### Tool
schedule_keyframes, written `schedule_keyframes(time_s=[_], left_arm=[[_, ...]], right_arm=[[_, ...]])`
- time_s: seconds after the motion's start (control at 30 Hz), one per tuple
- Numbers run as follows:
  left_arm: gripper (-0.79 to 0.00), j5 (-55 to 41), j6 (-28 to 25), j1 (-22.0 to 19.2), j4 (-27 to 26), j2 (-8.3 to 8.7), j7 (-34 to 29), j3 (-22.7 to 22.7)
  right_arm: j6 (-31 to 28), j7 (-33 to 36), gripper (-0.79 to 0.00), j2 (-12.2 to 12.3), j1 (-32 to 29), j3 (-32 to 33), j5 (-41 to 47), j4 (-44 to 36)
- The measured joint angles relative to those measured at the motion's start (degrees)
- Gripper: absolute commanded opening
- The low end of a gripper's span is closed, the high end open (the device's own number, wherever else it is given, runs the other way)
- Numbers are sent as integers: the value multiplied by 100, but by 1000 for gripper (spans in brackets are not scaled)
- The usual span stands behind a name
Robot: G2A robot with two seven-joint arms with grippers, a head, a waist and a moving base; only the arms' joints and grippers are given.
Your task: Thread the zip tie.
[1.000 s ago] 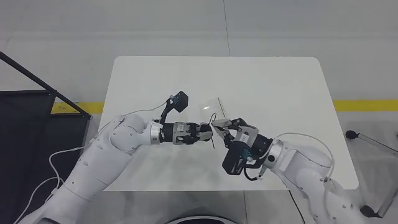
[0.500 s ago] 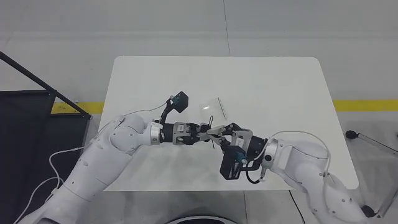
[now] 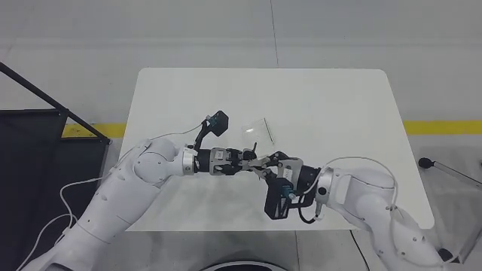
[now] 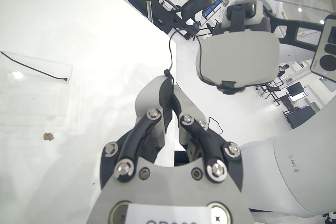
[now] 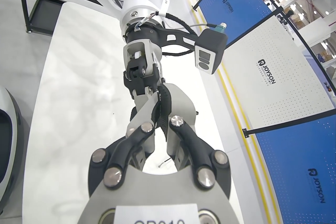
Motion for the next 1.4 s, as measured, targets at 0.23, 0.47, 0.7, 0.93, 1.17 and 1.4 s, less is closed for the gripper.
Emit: schedule_keyframes(time_s=[0.23,0.47,0.7,0.93,1.17,1.4], left_arm=[[-785,3,39,3,0,0,36,-2],[-785,15,43,0,8,-2,63,-2],[-785,10,12,1,13,-2,101,-14],[-785,34,-93,52,4,5,245,-75],[-785,52,-184,107,-14,17,337,-131],[-785,243,-212,141,-46,20,467,-172]], right_arm=[[-446,-136,-785,18,91,-35,41,3],[-748,-355,-785,49,137,1,42,30],[-736,-339,-785,62,118,29,77,65],[-749,-58,-785,54,151,31,313,106],[-648,46,-785,46,167,53,523,112],[-520,-51,-785,50,116,155,746,139]])
